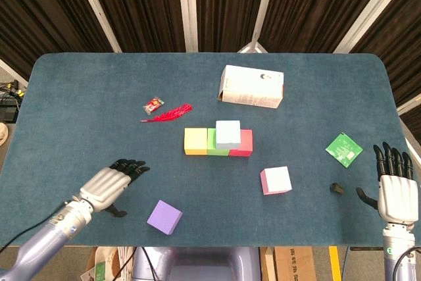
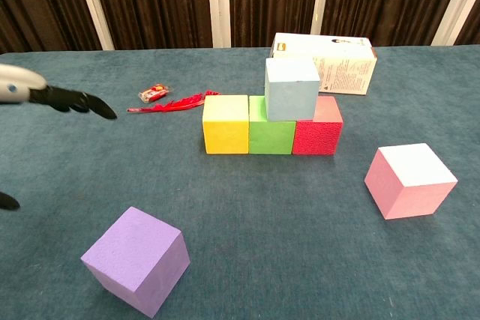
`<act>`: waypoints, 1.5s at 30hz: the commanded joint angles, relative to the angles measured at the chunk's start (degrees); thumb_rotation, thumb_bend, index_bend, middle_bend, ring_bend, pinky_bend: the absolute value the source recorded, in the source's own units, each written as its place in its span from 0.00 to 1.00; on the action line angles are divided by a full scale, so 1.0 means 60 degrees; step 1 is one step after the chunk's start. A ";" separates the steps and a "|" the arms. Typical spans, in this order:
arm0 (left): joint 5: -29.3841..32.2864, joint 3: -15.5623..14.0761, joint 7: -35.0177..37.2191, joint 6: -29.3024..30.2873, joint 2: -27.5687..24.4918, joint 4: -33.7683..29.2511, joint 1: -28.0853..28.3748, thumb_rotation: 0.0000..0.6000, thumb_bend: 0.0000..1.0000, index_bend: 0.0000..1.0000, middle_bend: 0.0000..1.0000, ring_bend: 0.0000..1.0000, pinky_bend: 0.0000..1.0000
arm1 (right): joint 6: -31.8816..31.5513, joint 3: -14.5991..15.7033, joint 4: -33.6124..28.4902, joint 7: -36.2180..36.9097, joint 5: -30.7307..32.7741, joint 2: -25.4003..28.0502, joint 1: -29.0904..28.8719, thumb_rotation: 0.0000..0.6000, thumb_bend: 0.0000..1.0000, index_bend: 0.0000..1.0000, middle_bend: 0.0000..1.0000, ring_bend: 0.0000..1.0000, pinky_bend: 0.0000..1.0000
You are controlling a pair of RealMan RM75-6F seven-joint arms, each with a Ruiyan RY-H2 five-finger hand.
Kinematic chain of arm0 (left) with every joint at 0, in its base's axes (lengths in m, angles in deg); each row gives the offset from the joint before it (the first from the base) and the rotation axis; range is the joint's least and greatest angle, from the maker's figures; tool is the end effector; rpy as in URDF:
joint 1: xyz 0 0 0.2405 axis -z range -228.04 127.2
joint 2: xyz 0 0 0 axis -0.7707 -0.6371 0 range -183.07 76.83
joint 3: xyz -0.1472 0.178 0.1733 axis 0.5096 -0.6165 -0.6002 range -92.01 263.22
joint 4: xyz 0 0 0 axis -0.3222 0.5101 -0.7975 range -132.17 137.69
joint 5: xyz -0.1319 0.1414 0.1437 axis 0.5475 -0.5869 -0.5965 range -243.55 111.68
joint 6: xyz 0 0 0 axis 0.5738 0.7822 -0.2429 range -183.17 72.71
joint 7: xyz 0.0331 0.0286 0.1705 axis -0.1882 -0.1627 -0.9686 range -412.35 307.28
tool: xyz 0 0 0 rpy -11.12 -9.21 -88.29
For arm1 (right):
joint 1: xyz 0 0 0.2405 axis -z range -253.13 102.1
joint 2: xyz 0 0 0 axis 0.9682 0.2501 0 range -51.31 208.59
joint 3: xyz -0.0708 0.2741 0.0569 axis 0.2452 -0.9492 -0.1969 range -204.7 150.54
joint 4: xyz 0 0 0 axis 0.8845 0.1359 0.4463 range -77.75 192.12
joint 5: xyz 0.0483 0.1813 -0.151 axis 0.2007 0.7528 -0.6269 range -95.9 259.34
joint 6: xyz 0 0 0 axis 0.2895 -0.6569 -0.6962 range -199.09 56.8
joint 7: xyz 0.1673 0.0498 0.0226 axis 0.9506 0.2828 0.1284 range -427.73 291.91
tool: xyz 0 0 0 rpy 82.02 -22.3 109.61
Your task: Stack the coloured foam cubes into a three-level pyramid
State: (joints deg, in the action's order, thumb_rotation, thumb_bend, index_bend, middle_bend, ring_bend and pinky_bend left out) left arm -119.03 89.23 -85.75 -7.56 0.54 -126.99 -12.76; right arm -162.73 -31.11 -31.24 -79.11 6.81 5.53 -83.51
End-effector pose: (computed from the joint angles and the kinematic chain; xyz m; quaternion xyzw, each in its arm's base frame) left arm -0.1496 0.2727 0.0540 -0.8070 -0.4269 -0.2332 0.3348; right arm -0.3612 -0.2385 0.1271 0.5373 -0.3529 0.3653 0.6733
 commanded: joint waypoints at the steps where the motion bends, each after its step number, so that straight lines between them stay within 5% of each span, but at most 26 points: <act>1: 0.0599 -0.0317 -0.0670 0.0246 0.0674 -0.0056 0.0504 1.00 0.20 0.03 0.00 0.00 0.00 | 0.0113 -0.0086 -0.0030 -0.0018 0.0105 -0.0004 0.0033 1.00 0.17 0.00 0.00 0.00 0.00; 16: 0.0889 -0.0841 -0.1157 0.0627 0.2475 0.0540 0.1259 1.00 0.20 0.05 0.01 0.00 0.00 | 0.0470 -0.0555 -0.0104 -0.0114 0.0635 -0.0124 0.0162 1.00 0.17 0.00 0.00 0.00 0.00; 45: -0.3739 -0.2382 0.0117 0.2158 0.3197 0.2083 -0.0464 1.00 0.20 0.17 0.10 0.00 0.00 | 0.1141 -0.0985 -0.0842 -0.0078 0.1392 0.0133 0.0358 1.00 0.17 0.00 0.00 0.00 0.00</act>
State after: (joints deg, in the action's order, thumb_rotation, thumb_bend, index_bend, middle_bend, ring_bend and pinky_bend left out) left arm -139.85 75.57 -86.09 4.14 19.24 -115.17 -14.36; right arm -155.95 -36.99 -36.24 -79.56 15.10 6.30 -81.38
